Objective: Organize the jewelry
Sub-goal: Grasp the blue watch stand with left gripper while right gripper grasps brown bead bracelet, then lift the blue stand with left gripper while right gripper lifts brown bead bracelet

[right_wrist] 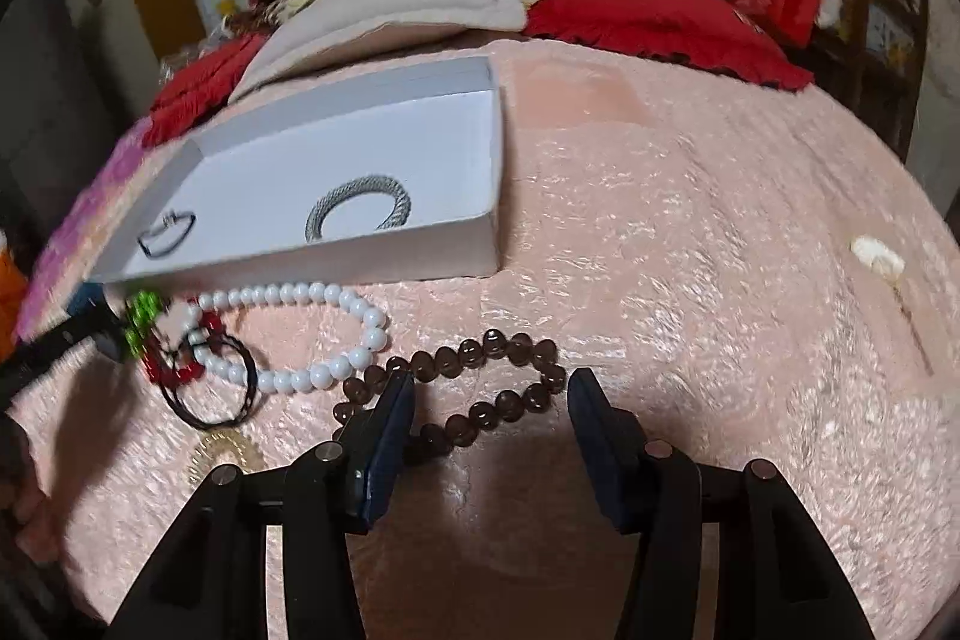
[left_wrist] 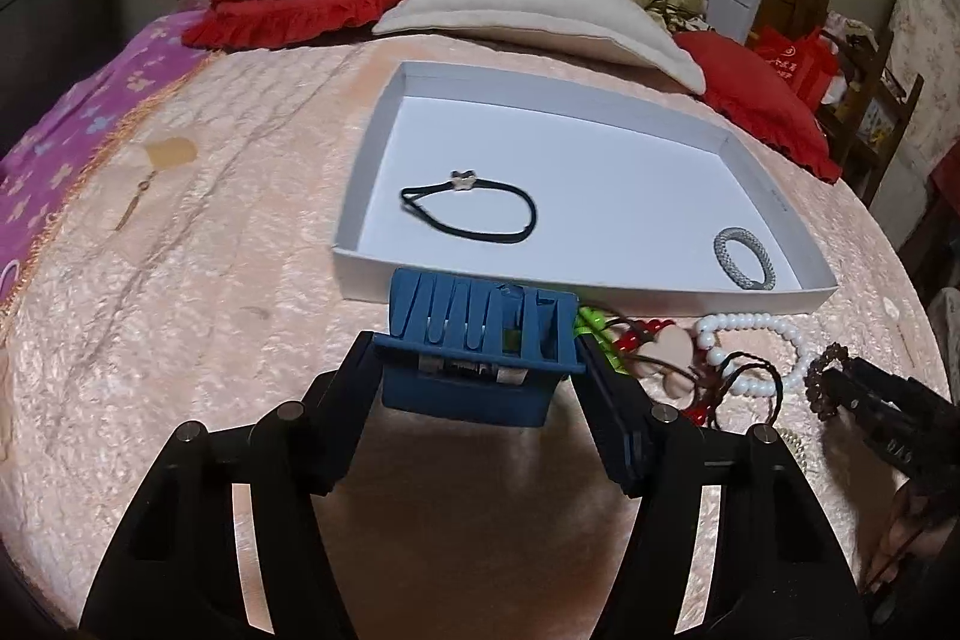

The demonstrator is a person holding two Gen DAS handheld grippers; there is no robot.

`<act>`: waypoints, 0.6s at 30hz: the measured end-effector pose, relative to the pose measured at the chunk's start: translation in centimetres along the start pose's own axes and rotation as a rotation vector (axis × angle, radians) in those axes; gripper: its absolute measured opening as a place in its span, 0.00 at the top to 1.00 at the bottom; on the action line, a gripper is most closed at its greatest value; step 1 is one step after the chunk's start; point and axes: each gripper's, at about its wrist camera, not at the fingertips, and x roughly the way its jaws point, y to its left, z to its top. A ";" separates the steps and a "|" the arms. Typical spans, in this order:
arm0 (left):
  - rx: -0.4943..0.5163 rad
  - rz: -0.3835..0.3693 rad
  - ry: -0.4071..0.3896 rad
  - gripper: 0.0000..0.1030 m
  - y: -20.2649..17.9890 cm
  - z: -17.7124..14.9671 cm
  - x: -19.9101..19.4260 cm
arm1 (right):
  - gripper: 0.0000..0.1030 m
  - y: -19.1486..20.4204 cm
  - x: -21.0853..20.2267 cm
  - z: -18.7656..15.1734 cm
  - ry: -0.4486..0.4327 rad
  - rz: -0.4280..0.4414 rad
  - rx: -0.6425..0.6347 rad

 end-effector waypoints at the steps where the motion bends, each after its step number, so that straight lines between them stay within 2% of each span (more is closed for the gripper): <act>1: -0.002 0.013 -0.002 0.38 0.3 -0.1 -0.1 | 0.51 0.4 -0.1 -0.1 -0.001 -0.014 -0.033; 7: -0.036 0.023 0.039 0.37 1.3 -0.7 0.7 | 0.63 0.0 -0.6 -0.8 0.005 0.005 -0.064; 9: -0.045 0.023 0.041 0.37 1.3 -0.7 0.7 | 0.75 0.1 -0.7 -0.9 0.005 0.007 -0.071; 14: -0.048 0.027 0.044 0.37 1.2 -0.5 0.8 | 0.89 0.4 -0.9 -1.1 0.010 0.014 -0.076; 18: -0.064 0.022 0.038 0.37 1.5 -0.5 0.7 | 0.92 0.0 -0.9 -0.9 0.013 0.031 -0.037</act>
